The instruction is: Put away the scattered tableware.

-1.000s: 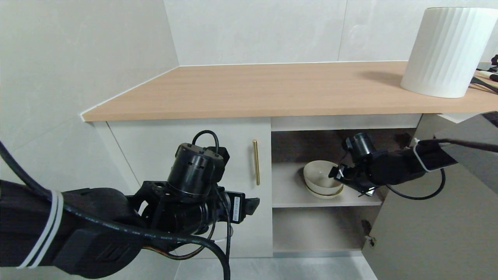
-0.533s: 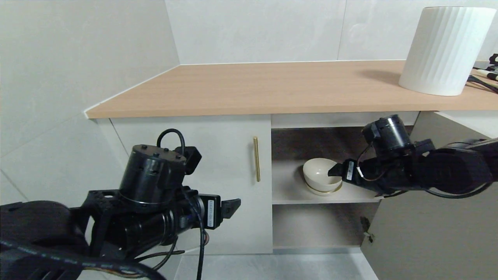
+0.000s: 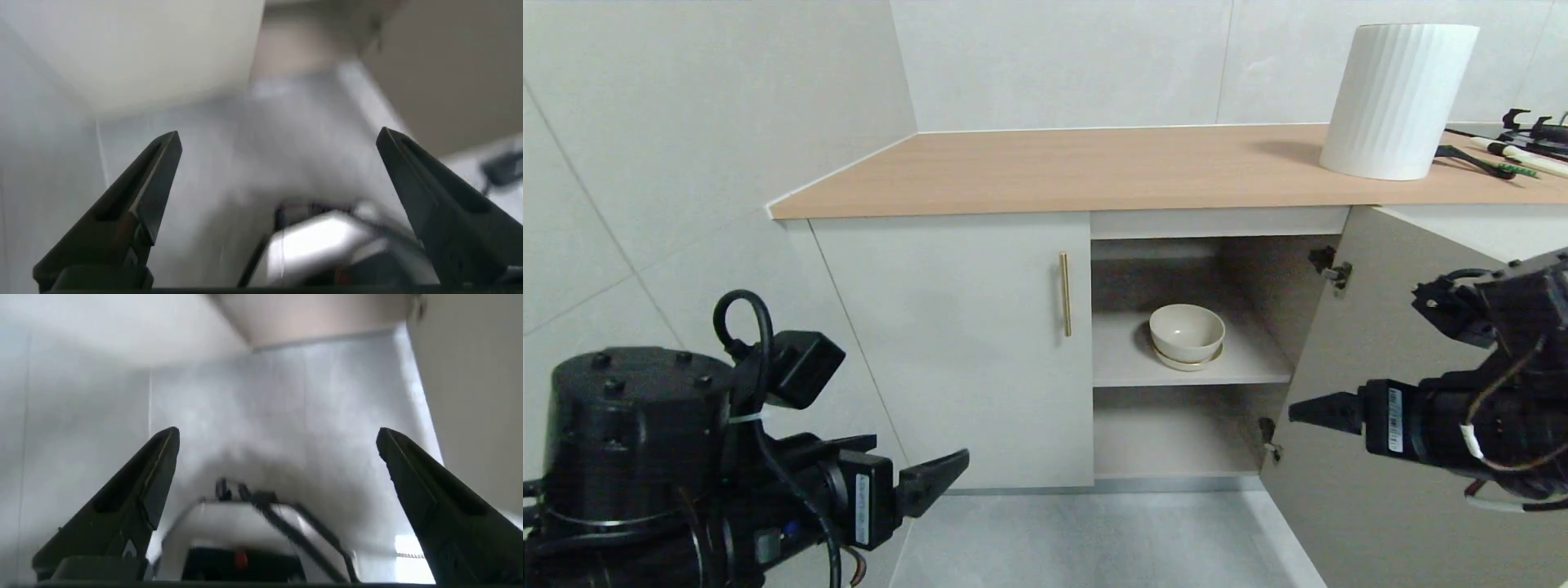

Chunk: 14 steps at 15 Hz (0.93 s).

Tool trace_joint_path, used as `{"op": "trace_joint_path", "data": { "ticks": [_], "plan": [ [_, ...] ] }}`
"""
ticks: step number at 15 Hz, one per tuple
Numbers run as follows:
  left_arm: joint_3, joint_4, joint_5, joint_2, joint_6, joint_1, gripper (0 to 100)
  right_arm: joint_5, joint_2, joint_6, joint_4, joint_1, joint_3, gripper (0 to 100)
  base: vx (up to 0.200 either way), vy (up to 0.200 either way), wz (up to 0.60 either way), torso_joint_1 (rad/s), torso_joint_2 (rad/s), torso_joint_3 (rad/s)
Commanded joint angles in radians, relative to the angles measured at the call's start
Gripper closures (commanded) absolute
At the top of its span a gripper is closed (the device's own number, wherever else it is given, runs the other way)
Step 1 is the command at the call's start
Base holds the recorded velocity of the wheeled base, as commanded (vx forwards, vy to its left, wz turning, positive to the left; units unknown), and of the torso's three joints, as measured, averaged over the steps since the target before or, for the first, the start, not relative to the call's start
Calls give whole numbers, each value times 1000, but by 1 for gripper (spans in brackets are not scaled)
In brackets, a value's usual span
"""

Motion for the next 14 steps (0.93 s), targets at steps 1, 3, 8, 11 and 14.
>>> {"op": "trace_joint_path", "data": {
  "ticks": [1, 3, 8, 11, 14],
  "plan": [
    [79, -2, -13, -44, -8, 6, 0, 0, -109, -1, 29, 15, 42, 0, -200, 0, 0, -2, -7, 7],
    [92, -2, -11, -69, -6, 6, 0, 2, -147, -1, 68, 15, 54, 0, -100, 0, 0, -1, 1, 1],
    [92, 1, -11, -100, -3, 17, 0, -4, -156, -33, 71, 15, 65, 0, 0, 0, 0, 0, 0, 0],
    [88, -2, -13, -92, 0, 17, 0, -6, -210, -37, 112, 15, 71, 0, 0, 0, 0, 0, 0, 0],
    [91, -2, -11, -87, 1, 17, 0, -6, -245, -48, 155, 15, 71, 0, 0, -200, 0, 2, 1, 2]
  ]
}}
